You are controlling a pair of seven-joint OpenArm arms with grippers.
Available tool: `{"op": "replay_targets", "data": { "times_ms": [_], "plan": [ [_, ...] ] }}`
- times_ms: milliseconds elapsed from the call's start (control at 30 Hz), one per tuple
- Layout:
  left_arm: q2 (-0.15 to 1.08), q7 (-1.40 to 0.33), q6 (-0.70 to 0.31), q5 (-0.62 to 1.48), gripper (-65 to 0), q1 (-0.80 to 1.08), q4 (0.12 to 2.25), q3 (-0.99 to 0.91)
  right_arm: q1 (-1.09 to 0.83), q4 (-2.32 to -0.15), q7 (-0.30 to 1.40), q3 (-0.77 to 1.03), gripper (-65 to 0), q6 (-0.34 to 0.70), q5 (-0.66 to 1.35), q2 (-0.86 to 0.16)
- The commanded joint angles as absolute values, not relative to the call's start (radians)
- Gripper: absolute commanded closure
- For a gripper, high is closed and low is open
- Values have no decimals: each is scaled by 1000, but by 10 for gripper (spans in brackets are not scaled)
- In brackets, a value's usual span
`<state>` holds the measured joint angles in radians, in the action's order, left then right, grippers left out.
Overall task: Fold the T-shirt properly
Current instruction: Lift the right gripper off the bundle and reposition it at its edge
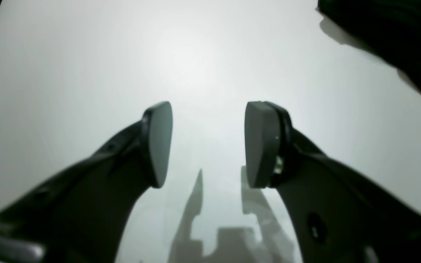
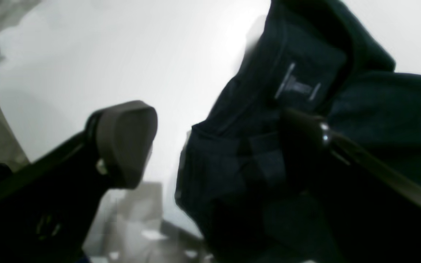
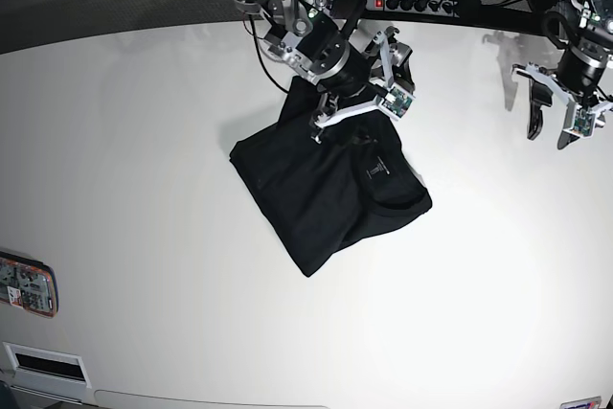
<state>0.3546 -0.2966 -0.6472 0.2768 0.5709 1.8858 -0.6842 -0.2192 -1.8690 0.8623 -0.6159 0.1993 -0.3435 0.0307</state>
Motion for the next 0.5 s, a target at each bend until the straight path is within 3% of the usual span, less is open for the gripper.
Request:
{"op": "replay_targets", "data": {
  "times_ms": [0,200,467],
  "plan": [
    [352,-274,-653,294,-306,573,1920,-670,-200,-1903,840,-585,-537,194,-343,41],
    [260,-277,-651,294,-306,578,2041,-562,-104,-1922,842,-478,-537,196,-338,41],
    [216,-286,-642,280,-306,581,2051,-326,77,-1891,897,-394,-537,197,-321,41]
  ]
}}
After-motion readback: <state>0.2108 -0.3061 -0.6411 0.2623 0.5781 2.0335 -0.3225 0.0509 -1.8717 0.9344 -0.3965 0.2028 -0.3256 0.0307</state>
